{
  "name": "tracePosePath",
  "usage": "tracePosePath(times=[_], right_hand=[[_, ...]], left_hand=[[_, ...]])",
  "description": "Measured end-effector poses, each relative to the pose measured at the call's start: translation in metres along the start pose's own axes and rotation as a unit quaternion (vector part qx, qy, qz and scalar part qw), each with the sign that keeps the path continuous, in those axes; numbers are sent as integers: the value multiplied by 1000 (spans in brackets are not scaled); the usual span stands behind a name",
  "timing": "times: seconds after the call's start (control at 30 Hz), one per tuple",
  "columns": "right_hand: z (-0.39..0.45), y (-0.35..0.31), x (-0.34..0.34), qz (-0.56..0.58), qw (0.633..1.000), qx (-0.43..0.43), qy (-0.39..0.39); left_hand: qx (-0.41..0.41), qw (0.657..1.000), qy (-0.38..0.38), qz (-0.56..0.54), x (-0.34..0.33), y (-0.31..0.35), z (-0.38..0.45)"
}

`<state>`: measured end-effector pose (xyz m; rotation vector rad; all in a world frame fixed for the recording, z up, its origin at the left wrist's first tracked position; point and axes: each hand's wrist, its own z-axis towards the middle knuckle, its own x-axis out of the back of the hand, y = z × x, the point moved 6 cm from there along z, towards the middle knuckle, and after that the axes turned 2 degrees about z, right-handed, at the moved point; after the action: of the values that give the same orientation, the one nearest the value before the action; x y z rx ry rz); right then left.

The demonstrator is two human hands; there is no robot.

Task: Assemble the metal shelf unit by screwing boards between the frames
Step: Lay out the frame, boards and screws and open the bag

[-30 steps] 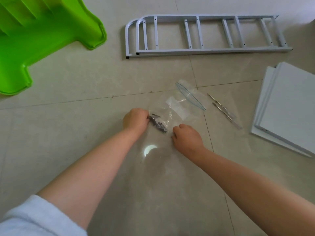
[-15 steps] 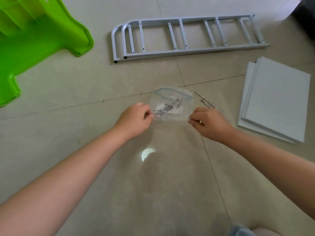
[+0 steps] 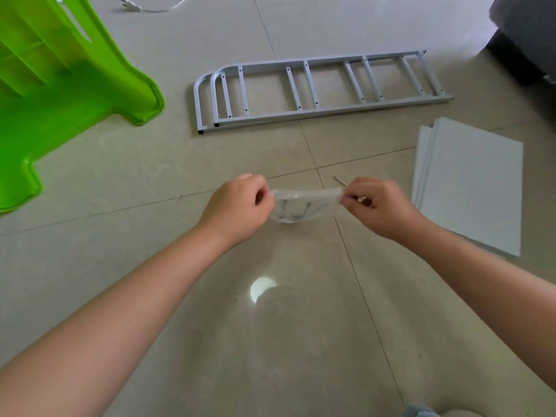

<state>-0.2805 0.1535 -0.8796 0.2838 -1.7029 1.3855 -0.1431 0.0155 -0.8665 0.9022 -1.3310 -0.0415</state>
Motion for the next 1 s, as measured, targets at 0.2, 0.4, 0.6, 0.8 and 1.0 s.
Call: tracePosePath(times=[0.2, 0.4, 0.6, 0.8, 1.0], right_hand=[[15, -4, 12, 116, 987, -97, 58], [19, -3, 13, 100, 987, -121, 46], [19, -11, 26, 128, 982, -122, 62], [20, -20, 33, 114, 986, -67, 99], [19, -14, 28, 99, 990, -65, 78]], left_hand=[[51, 997, 57, -18, 12, 6, 12], [82, 996, 45, -15, 13, 5, 16], [46, 997, 60, -34, 20, 13, 14], [26, 993, 99, -56, 24, 8, 14], [11, 989, 138, -43, 23, 1, 12]])
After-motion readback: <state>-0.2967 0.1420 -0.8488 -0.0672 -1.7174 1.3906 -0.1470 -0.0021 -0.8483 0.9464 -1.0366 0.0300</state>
